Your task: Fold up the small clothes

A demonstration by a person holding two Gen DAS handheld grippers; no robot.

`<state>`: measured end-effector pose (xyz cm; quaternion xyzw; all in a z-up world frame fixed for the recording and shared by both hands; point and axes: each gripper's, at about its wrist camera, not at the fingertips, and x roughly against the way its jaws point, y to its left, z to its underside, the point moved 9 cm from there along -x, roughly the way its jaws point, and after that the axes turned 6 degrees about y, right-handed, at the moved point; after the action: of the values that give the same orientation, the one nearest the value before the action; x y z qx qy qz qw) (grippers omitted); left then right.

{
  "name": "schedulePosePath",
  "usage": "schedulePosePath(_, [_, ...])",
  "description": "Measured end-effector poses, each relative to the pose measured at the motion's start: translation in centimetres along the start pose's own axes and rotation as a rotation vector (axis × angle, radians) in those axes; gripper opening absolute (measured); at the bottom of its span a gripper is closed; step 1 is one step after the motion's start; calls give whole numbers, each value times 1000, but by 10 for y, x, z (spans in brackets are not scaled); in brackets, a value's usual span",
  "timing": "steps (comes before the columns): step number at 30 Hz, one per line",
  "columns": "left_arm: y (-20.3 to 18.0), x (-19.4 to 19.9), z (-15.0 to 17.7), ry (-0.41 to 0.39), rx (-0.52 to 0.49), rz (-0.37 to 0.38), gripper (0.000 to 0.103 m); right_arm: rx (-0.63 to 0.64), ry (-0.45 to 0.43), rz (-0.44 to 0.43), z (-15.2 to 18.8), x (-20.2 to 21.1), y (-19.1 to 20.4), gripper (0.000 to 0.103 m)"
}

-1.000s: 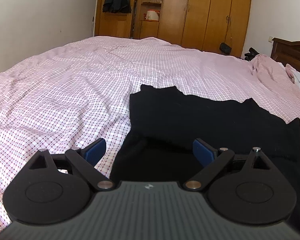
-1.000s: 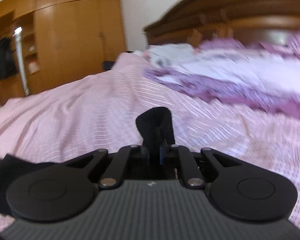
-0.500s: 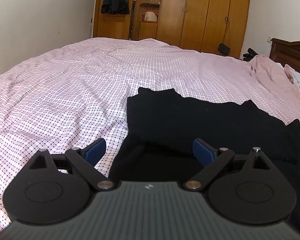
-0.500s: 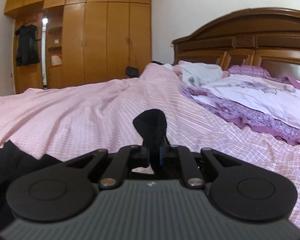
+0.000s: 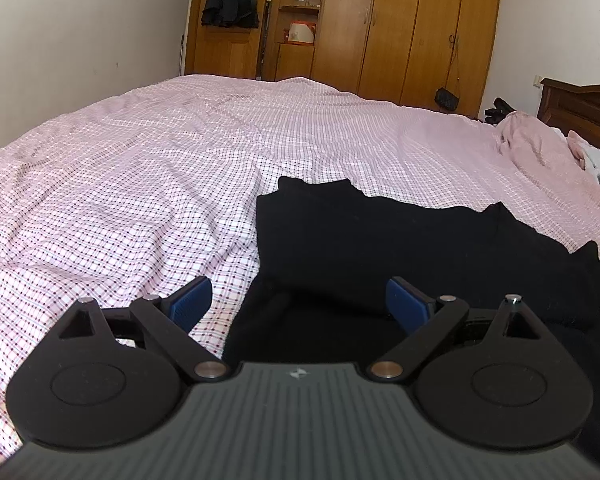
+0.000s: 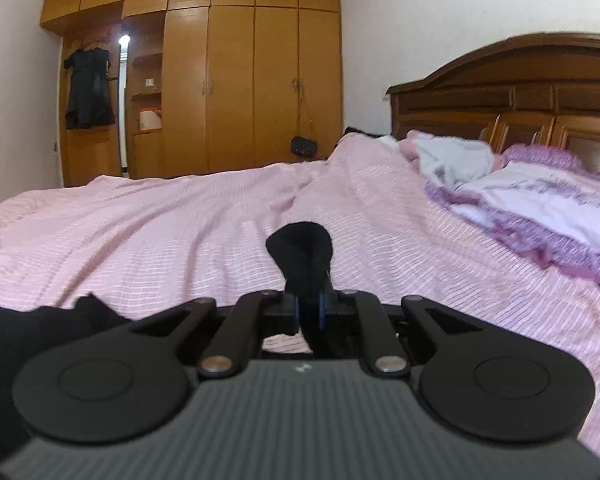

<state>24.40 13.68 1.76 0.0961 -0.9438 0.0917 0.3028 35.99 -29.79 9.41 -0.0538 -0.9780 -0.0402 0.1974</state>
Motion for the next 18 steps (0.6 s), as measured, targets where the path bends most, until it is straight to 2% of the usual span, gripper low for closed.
schedulePosePath(10, [4, -9, -3, 26, 22, 1, 96, 49, -29, -87, -7, 15, 56, 12])
schedulePosePath(14, [-5, -17, -4, 57, -37, 44, 96, 60, -37, -104, -14, 24, 66, 12])
schedulePosePath(18, [-6, -20, -7, 56, -57, 48, 96, 73, -20, -116, -18, 30, 82, 12])
